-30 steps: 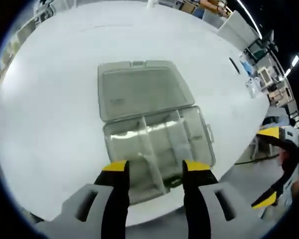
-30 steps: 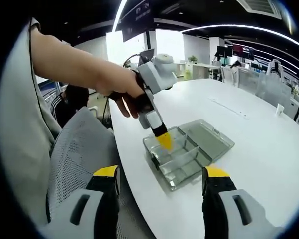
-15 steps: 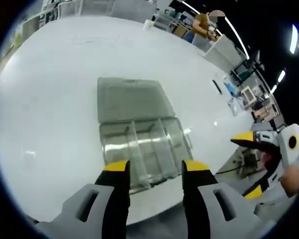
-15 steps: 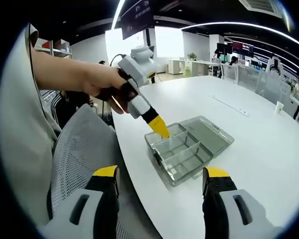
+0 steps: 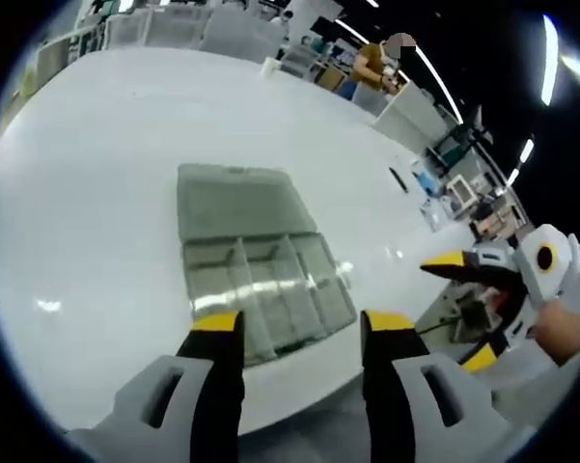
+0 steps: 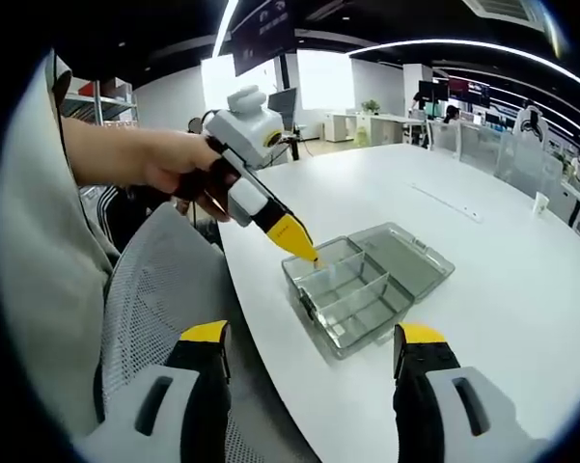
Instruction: Insert the divider into the dual guide fixture by aligning both edges with the guide slots and pushing it downward to the bottom, including one-sided entry, uneven engagement, binding, and posture correction.
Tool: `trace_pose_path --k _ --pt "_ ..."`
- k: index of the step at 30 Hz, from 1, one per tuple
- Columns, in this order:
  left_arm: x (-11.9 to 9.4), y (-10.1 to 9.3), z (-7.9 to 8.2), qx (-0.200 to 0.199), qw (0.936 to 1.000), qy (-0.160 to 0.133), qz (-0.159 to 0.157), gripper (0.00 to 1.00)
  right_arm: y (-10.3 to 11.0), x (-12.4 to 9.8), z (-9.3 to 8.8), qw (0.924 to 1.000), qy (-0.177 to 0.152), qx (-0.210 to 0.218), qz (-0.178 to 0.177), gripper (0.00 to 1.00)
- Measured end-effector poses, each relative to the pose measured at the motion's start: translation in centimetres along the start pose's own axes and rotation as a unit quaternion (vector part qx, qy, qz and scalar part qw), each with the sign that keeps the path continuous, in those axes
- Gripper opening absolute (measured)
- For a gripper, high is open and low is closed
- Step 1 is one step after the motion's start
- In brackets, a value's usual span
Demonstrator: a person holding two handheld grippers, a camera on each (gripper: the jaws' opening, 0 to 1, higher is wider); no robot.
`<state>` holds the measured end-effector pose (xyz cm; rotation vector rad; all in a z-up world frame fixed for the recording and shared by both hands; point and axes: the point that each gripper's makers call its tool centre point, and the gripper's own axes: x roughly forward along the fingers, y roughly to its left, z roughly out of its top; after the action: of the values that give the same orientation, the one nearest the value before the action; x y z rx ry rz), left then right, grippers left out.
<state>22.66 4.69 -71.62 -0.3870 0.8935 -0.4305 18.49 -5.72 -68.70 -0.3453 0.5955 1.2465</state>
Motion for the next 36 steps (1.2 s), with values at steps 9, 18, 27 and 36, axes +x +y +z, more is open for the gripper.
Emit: trace_pose_path --k 9,18,27,36 --pt "-0.8 -1.4 0.8 0.007 0.9987 -0.043 -0.025 0.53 0.1 -0.3 0.1 1.0 -0.003 0.005 -0.003 0.66" --pt "-1.7 -1.7 0.7 0.022 0.9955 -0.084 -0.04 0.54 0.3 -0.7 -0.1 0.9998 -0.007 0.016 -0.003 0.66" --pt "-1.7 -2.7 -0.2 0.058 0.9913 -0.102 -0.059 0.59 0.3 -1.0 -0.4 0.9996 -0.011 0.027 -0.004 0.66" --pt "-1.7 -2.7 -0.9 0.062 0.9903 -0.104 -0.069 0.62 0.3 -1.1 -0.6 0.9994 -0.009 0.033 -0.005 0.66"
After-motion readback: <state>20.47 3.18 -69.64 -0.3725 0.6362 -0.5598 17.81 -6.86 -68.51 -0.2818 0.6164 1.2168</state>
